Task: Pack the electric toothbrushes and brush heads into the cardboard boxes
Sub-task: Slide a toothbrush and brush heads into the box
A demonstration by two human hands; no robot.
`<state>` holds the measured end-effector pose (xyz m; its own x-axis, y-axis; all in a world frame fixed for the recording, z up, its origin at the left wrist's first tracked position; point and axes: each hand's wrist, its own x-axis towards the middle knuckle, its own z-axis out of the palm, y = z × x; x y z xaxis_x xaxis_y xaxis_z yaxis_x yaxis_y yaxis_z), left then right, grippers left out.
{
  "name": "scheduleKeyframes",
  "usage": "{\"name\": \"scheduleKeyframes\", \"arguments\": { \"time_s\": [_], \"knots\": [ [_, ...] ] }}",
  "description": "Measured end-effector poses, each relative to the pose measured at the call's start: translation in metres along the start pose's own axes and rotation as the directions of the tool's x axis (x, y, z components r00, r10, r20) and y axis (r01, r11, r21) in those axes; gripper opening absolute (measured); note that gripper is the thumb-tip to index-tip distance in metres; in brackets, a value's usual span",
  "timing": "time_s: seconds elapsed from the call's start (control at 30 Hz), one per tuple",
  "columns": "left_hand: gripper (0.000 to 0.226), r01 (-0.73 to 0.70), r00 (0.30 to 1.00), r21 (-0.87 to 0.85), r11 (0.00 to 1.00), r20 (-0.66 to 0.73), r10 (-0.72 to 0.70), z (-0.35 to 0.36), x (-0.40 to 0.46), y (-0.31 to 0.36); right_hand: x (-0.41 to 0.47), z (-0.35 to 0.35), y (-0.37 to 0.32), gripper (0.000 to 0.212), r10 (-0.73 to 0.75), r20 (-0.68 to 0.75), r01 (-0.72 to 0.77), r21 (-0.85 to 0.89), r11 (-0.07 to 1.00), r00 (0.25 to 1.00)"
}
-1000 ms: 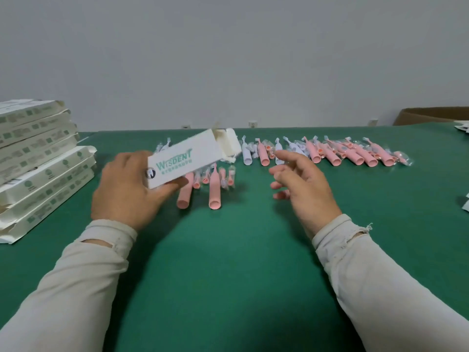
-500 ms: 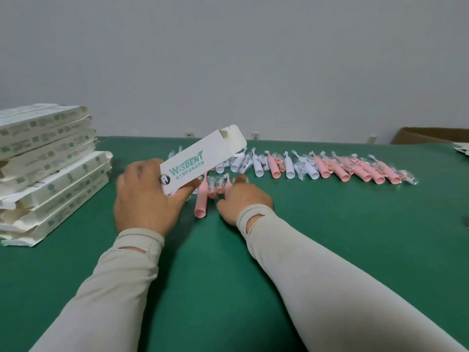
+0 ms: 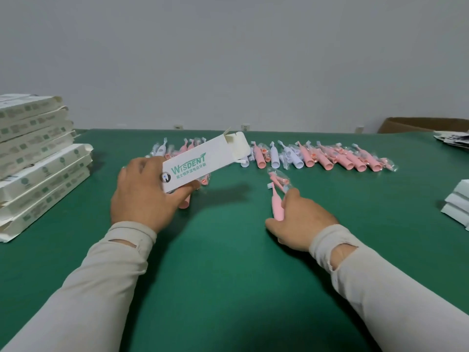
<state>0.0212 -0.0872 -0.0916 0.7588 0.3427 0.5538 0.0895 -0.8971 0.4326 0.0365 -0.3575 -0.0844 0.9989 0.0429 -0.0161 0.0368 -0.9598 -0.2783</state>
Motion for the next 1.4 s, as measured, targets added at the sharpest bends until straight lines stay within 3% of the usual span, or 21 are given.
{"name": "scheduleKeyframes", "arguments": {
  "time_s": [0.07,0.2,0.3,0.33,0.4,0.5,0.57,0.6,0.87,1.0,1.13,1.2,1.3,1.4],
  "knots": [
    [0.076,-0.016,1.000,0.023,1.000,0.021,0.016,0.003,-0.001,0.002,0.005,-0.001,0.007,0.065,0.012,-0.030,-0.011,0.024,1.000,0.999],
    [0.074,-0.027,0.998,0.043,0.999,0.060,0.024,0.006,-0.004,0.002,0.024,-0.001,0.017,0.051,0.028,0.003,-0.028,0.266,0.964,1.000],
    [0.076,-0.048,0.995,0.073,0.996,0.087,0.042,0.006,-0.005,0.001,0.030,-0.004,0.035,0.043,-0.015,-0.083,0.058,0.547,0.835,0.996],
    [0.077,-0.068,0.993,0.068,0.995,0.097,0.062,0.005,-0.005,0.002,0.031,-0.006,0.041,0.042,-0.015,-0.113,0.089,0.680,0.728,0.993],
    [0.077,-0.136,0.984,0.053,0.989,0.125,0.128,0.004,-0.006,0.005,0.030,-0.011,0.049,0.032,-0.009,-0.146,0.137,0.901,0.411,0.989],
    [0.079,-0.199,0.971,0.054,0.979,0.144,0.189,0.005,-0.008,0.015,0.026,-0.019,0.050,0.006,-0.053,-0.183,0.183,0.983,-0.016,0.982],
    [0.078,-0.228,0.965,0.070,0.971,0.153,0.215,0.008,-0.009,0.022,0.023,-0.022,0.048,0.011,-0.088,-0.193,0.174,0.967,-0.186,0.977],
    [0.078,-0.242,0.961,0.073,0.967,0.158,0.229,0.010,-0.010,0.024,0.022,-0.023,0.046,0.014,-0.112,-0.202,0.174,0.960,-0.218,0.973],
    [0.079,-0.262,0.955,0.059,0.963,0.162,0.249,0.013,-0.015,0.026,0.018,-0.017,0.039,0.012,-0.175,-0.240,0.229,0.970,-0.084,0.955],
    [0.073,-0.307,0.942,0.055,0.950,0.161,0.295,0.015,-0.014,0.038,0.016,-0.009,0.036,0.020,-0.253,-0.253,0.311,0.923,0.224,0.934],
    [0.073,-0.317,0.942,0.099,0.943,0.146,0.301,0.024,-0.007,0.055,0.016,-0.009,0.037,0.038,-0.164,-0.197,0.239,0.924,0.299,0.967],
    [0.075,-0.268,0.953,0.108,0.957,0.174,0.247,0.030,-0.007,0.054,0.020,-0.013,0.043,0.044,-0.085,-0.116,0.130,0.971,0.200,0.990],
    [0.082,-0.225,0.960,0.118,0.967,0.198,0.199,0.033,-0.008,0.041,0.029,-0.016,0.051,0.037,0.074,-0.135,0.143,0.984,-0.109,0.988],
    [0.090,-0.198,0.972,0.138,0.970,0.154,0.177,0.027,-0.005,0.032,0.031,-0.018,0.052,0.017,0.142,-0.299,0.309,0.949,-0.057,0.944]
  ]
}}
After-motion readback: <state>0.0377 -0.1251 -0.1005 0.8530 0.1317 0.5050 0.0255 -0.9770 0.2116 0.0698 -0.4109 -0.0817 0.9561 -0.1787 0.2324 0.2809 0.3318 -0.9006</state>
